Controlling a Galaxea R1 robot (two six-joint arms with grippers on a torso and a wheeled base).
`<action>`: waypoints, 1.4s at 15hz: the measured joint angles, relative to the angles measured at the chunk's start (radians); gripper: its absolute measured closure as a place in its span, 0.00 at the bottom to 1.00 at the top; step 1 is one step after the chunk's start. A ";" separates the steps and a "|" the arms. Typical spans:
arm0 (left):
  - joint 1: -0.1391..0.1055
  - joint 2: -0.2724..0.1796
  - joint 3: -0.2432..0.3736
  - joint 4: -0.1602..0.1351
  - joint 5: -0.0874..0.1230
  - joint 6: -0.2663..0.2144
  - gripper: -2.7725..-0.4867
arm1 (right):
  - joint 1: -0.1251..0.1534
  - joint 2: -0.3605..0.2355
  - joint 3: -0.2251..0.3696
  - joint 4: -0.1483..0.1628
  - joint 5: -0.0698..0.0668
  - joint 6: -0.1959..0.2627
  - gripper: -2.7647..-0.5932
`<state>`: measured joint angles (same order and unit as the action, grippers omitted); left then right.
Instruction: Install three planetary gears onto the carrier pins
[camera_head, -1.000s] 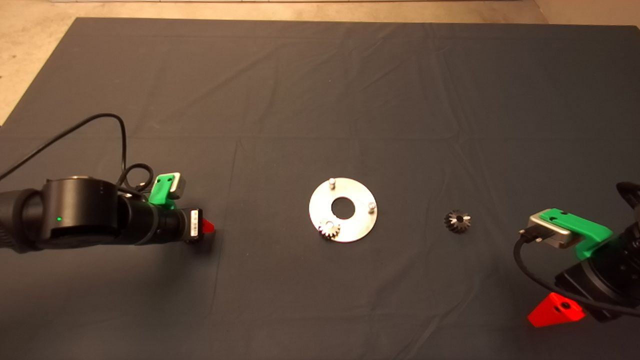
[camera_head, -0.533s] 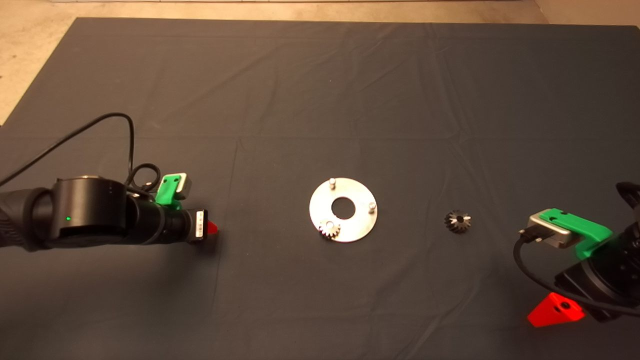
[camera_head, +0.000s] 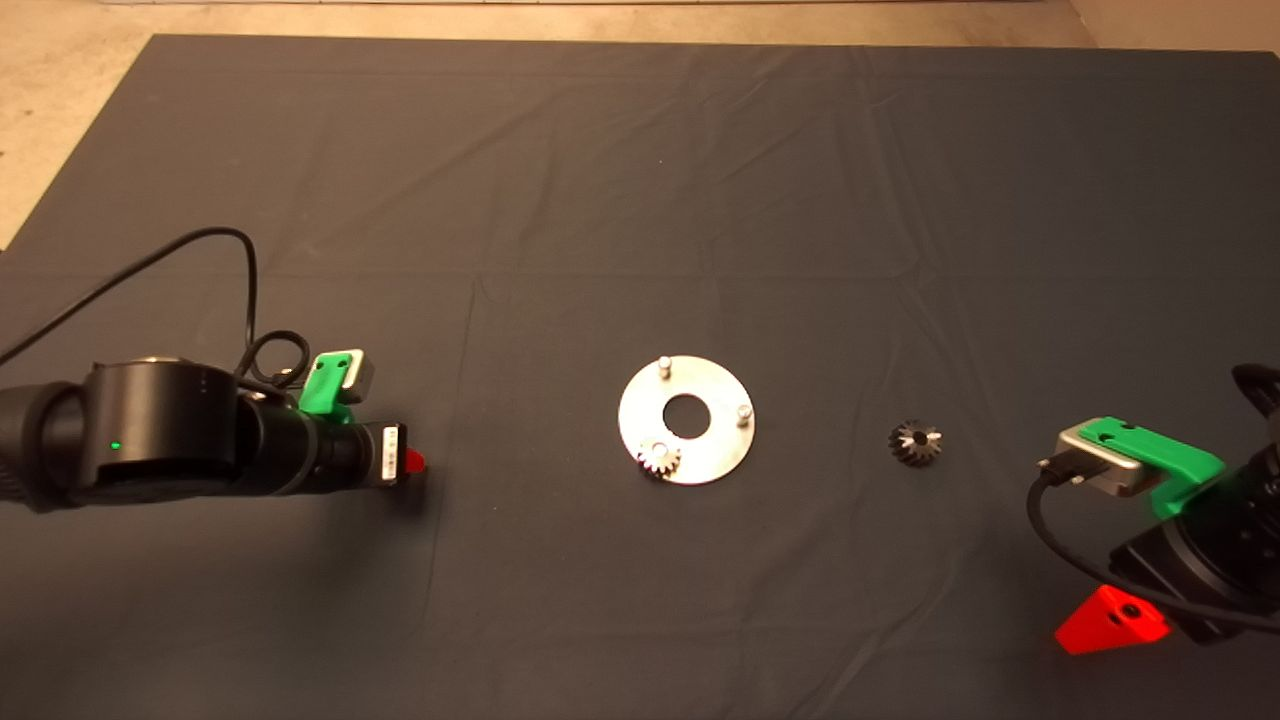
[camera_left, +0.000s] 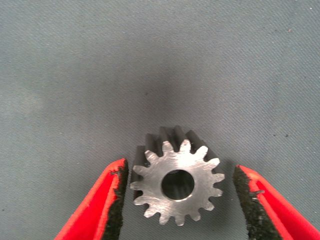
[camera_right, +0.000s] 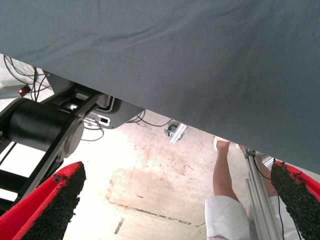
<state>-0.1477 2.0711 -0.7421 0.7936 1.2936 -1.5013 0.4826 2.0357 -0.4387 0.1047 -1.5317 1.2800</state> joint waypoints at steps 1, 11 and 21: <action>0.000 0.002 0.000 0.000 0.000 0.000 0.61 | 0.000 0.000 0.000 0.000 0.000 0.000 0.01; 0.000 0.001 -0.002 0.000 0.011 0.000 0.73 | 0.000 0.000 0.000 0.000 0.000 0.000 0.01; -0.002 0.018 -0.001 0.000 0.042 0.002 0.80 | 0.000 0.000 0.000 0.000 0.000 0.000 0.01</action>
<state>-0.1500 2.0887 -0.7436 0.7936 1.3355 -1.4989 0.4830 2.0357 -0.4387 0.1047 -1.5313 1.2800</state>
